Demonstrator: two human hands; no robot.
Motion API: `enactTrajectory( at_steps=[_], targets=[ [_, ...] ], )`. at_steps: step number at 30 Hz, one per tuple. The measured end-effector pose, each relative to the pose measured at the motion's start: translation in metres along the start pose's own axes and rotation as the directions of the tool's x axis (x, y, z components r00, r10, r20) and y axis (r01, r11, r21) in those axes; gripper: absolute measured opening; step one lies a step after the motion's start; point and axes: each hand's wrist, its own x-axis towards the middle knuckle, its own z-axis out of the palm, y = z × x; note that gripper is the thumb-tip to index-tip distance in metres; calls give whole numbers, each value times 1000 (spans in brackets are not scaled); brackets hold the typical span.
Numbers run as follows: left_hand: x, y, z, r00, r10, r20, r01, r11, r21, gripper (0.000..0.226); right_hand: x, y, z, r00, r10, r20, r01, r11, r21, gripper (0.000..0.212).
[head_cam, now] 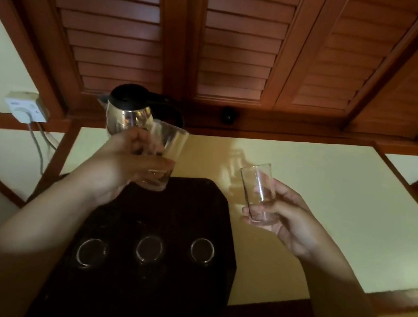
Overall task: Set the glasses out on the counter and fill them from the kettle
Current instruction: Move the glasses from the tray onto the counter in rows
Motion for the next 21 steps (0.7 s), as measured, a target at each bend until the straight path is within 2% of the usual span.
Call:
enactTrajectory(
  at_steps=[3, 5, 8, 10, 12, 15, 17, 19, 21],
  targets=[
    [1, -6, 24, 1000, -5, -10, 3, 987, -159, 37, 2, -5, -10, 993, 58, 102, -57, 998, -16, 54],
    [4, -11, 41, 1000, 5, -18, -9, 968, -252, 36, 7, -12, -13, 990, 90, 112, -88, 996, -24, 42],
    [8, -16, 70, 998, 56, -13, -57, 959, -276, 54, 16, -20, -30, 985, -9, 171, 12, 1000, -15, 40],
    [12, -13, 97, 995, 82, -50, -93, 960, -266, 55, 25, -24, -52, 973, -124, 197, 126, 992, 4, 35],
    [18, -9, 127, 987, 95, -130, -122, 969, -213, 43, 35, -28, -76, 965, -195, 173, 203, 979, -28, 26],
    [35, -11, 176, 937, 126, -326, -174, 977, -124, 37, 51, -37, -111, 953, -282, 111, 290, 955, -66, 15],
    [51, -21, 203, 908, 183, -377, -231, 969, -84, 25, 63, -40, -133, 945, -318, 82, 325, 939, -110, 10],
    [66, -37, 225, 883, 179, -433, -219, 975, -42, 15, 76, -38, -153, 939, -337, 72, 344, 927, -147, 19],
    [78, -55, 247, 865, 156, -477, -177, 984, 1, 22, 87, -34, -170, 920, -376, 107, 391, 893, -223, 16]
  ],
)
